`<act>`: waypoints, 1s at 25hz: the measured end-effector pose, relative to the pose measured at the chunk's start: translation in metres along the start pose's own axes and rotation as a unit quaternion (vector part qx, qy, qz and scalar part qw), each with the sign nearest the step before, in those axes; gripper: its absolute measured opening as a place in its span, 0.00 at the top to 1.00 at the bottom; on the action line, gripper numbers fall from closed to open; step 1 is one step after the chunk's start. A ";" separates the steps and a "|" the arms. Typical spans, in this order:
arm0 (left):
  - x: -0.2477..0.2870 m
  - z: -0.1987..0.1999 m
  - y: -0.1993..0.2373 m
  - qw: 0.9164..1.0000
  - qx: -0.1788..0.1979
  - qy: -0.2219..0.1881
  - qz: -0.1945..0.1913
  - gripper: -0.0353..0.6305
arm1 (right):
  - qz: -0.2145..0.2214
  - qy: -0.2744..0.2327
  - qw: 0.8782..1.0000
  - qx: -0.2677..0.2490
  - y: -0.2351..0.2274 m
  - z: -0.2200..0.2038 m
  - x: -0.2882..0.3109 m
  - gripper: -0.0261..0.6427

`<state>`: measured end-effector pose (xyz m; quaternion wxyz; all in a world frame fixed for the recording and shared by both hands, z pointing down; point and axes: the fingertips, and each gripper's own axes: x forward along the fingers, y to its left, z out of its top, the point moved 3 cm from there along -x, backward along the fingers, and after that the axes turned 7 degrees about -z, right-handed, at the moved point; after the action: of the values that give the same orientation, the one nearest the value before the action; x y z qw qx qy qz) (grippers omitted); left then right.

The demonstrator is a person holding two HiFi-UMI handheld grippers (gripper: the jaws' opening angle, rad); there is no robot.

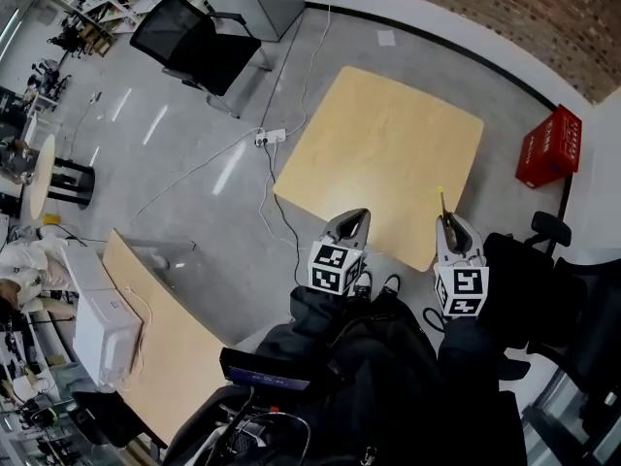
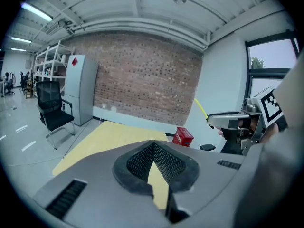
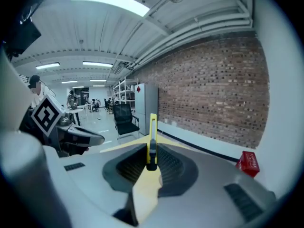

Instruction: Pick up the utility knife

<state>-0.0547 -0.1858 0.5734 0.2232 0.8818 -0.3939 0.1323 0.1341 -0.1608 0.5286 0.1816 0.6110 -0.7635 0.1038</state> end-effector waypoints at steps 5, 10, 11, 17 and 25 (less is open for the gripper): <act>-0.013 0.036 -0.014 0.999 0.024 -0.042 0.000 0.95 | -0.014 -0.049 0.999 0.013 -0.006 0.034 -0.028 0.86; -0.025 0.077 -0.033 0.995 0.053 -0.089 -0.006 0.95 | -0.025 -0.101 0.994 0.017 -0.011 0.068 -0.054 0.86; -0.028 0.084 -0.038 0.994 0.058 -0.096 -0.008 0.95 | -0.025 -0.110 0.993 0.017 -0.011 0.074 -0.059 0.86; -0.035 0.115 -0.058 0.986 0.095 -0.139 -0.017 0.95 | -0.028 -0.160 0.987 0.008 -0.013 0.105 -0.083 0.86; -0.041 0.140 -0.075 0.980 0.109 -0.165 -0.031 0.95 | -0.027 -0.195 0.980 -0.002 -0.015 0.127 -0.097 0.86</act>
<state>-0.0165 -0.1849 0.4139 0.0618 0.9221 -0.3815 0.0199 0.1473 -0.1256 0.3731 0.0331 0.6395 -0.7677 -0.0234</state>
